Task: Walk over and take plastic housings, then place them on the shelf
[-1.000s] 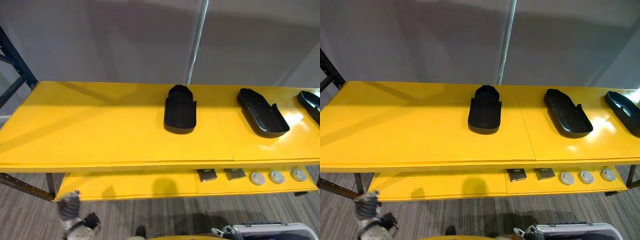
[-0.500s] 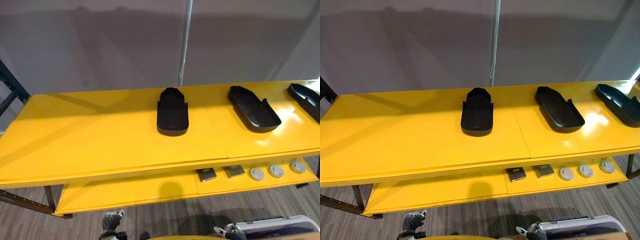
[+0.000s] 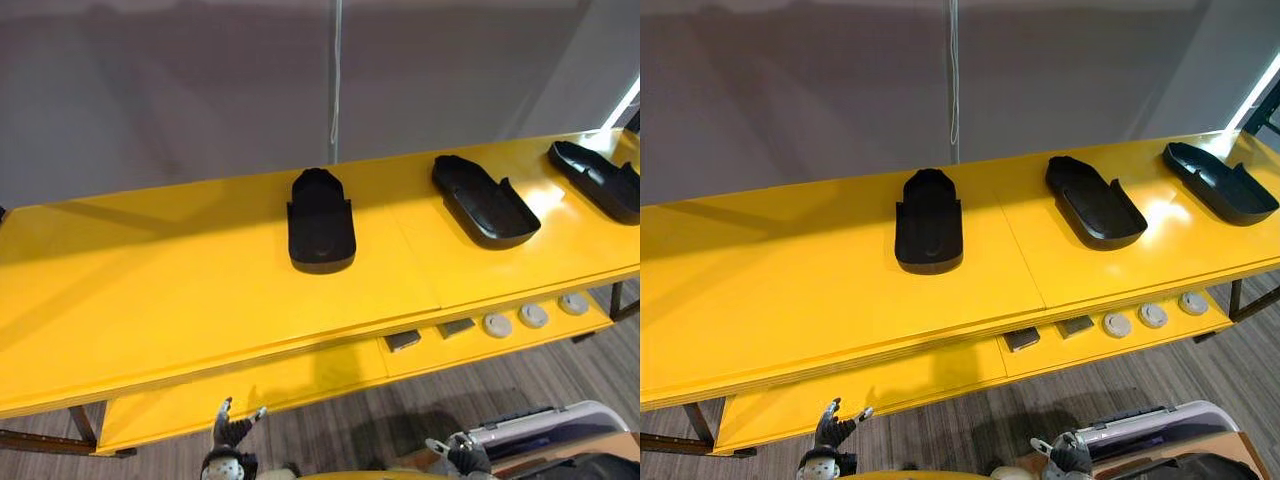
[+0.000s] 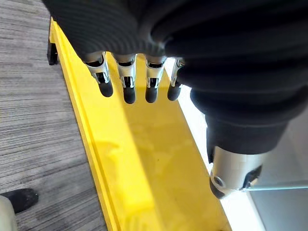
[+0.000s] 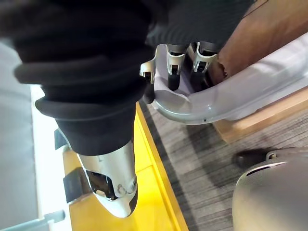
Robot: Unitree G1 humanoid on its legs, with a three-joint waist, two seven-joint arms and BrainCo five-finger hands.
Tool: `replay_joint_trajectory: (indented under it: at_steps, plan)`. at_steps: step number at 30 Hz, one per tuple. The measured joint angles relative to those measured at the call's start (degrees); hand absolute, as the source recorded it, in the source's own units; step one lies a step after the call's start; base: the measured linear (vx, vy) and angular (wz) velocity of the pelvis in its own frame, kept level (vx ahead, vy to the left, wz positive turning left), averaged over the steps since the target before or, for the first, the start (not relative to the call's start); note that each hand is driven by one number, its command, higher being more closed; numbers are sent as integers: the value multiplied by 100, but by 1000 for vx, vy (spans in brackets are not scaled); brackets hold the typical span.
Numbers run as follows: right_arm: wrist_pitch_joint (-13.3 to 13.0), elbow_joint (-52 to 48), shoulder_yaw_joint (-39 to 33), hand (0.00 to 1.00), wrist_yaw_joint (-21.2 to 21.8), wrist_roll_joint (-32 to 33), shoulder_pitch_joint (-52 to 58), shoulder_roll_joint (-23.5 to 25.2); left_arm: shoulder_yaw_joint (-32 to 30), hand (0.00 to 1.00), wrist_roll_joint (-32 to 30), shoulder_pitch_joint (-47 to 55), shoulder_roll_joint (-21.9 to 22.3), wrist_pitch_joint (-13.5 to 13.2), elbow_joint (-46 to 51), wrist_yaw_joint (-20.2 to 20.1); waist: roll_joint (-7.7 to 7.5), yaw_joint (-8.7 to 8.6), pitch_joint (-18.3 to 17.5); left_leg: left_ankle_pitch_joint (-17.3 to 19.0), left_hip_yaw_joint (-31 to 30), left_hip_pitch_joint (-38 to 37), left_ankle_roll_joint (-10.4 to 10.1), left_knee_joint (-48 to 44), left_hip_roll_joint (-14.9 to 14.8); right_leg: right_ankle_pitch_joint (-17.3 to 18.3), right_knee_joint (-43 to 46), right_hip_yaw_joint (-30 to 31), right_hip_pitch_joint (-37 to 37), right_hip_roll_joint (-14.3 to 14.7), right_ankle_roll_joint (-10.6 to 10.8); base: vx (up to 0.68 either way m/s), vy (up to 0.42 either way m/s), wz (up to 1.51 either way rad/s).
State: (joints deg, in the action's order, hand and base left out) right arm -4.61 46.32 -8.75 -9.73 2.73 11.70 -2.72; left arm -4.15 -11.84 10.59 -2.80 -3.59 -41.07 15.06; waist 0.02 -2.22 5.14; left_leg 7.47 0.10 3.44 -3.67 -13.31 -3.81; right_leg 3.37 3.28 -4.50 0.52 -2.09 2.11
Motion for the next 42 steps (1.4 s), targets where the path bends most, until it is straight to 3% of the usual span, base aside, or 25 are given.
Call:
replay_joint_trajectory:
  at_steps: [2, 5, 9, 12, 14, 15, 16, 19, 22, 23, 24, 27, 31, 33, 36, 39, 40, 42]
  plan:
    - [-3, -7, 28, 0, -17, 0, -138, -6, 5, 0, 4, -110, 34, -2, 0, 1, 27, -11, 53, 128, -436, 79, -56, -139, 18, -2, 133, 143, -145, 31, 2, 5, 8, -45]
    - [0, -21, 28, 0, -17, -4, -255, 3, 17, 0, 16, -305, 75, -12, 3, 3, 37, -15, 78, 366, -532, 76, -60, -174, -19, -15, 303, 338, -323, 98, 23, -49, 55, -41]
    - [-7, -597, 89, 0, -12, -77, -380, 51, 11, 0, 19, -306, 156, -39, 251, 22, -41, 13, 195, 764, -55, 327, 86, -816, -12, -150, 513, 1061, -757, 157, 229, -157, 138, -89]
    - [-11, -1055, 270, 0, -15, -151, -626, 156, 10, 0, 90, -269, 226, -66, 456, 39, -140, 159, 330, 1031, 590, 626, 326, -1369, -27, -442, 301, 1810, -1116, 216, 392, -207, 203, -141]
    - [-10, -1262, 314, 0, -19, -253, -685, 248, 5, 0, 98, -318, 240, -69, 515, 58, -184, 169, 456, 1011, 1123, 642, 473, -1313, -78, -271, 68, 1439, -1204, 17, 86, -245, 199, -140]
    - [-15, -1282, 455, 0, -28, -289, -761, 246, 1, 0, 98, -320, 282, -67, 524, 62, -164, 197, 496, 928, 1562, 601, 660, -1190, -220, -233, 379, 817, -1406, -152, 98, -222, 153, -155]
    - [-14, -1275, 584, 0, -19, -333, -789, 236, -52, 0, 101, -312, 263, -56, 506, 68, -184, 240, 523, 836, 2005, 475, 738, -992, -257, -118, 1240, 186, -1663, -264, 45, -223, 136, -158]
    - [-25, -1055, 723, 0, -23, -348, -767, 212, -52, 0, 103, -309, 202, -48, 494, 59, -92, 225, 524, 580, 2696, 85, 772, -452, -328, 508, 2353, -622, -1271, -293, 78, -175, 171, -131]
    - [-47, -877, 792, 0, -16, -393, -828, 203, -57, 0, 103, -402, 115, -42, 445, 36, -121, 284, 497, 437, 3174, 113, 738, -290, -331, 868, 2261, -1034, -654, -439, 174, -130, 44, -104]
    - [-47, -739, 828, 0, -16, -399, -903, 193, -50, 0, 106, -419, 68, -36, 440, 35, -228, 334, 431, 331, 3178, 214, 668, -275, -227, 862, 1847, -1236, -389, -540, 187, -167, -113, -136]
    - [-46, -579, 894, 0, -15, -443, -1004, 186, -45, 0, 114, -401, -18, -36, 421, 37, -385, 350, 341, 275, 2816, 399, 617, -309, -44, 816, 1214, -1247, -236, -677, 231, -148, -169, -124]
    - [-33, -351, 901, 0, -11, -450, -1156, -45, 7, 0, 188, -491, 60, 8, 96, 36, -51, 305, 466, 141, 2395, 436, 487, -368, -174, 471, 628, -951, -136, -428, 170, -133, -156, -76]
    - [-35, -345, 874, 0, -10, -443, -783, -67, 19, 0, 228, -270, 154, 5, 92, 15, 29, 289, 442, 184, 2387, 336, 412, -433, -506, 371, 455, -678, -70, -97, 65, -69, -130, -45]
    - [-34, -344, 839, 0, -10, -438, -596, -64, 17, 0, 228, -158, 154, 13, -12, 0, 38, 314, 456, 295, 2499, 320, 256, -765, -786, 399, 459, -552, -36, 62, -78, -39, -133, -55]
    - [-44, -345, 656, 0, -15, -347, -518, -61, 12, 0, 278, -40, 183, 65, -28, -6, 102, 297, 503, 333, 2351, 288, 203, -1083, -911, 407, 478, -448, 38, 113, -109, 16, -53, -48]
    - [-50, -344, 405, 0, -28, -112, -470, -108, 18, 0, 387, -82, 266, 65, -36, -6, 250, 282, 584, 350, 1470, 448, 171, -1502, -710, 385, 525, -129, 102, 95, -141, 43, 20, -41]
    - [-49, -339, 303, 0, -43, -44, -450, -138, 24, 0, 459, -83, 304, 66, -59, -7, 262, 284, 591, 433, 904, 448, 52, -1200, -430, 325, 517, 15, 102, 34, -95, 89, 114, -46]
    - [-59, -333, 164, 0, -113, 73, -551, -168, 23, 0, 519, -53, 319, 65, -64, -4, 391, 307, 577, 346, 172, 313, 83, -446, -114, 338, 570, 243, -19, 19, -6, 100, 209, -65]
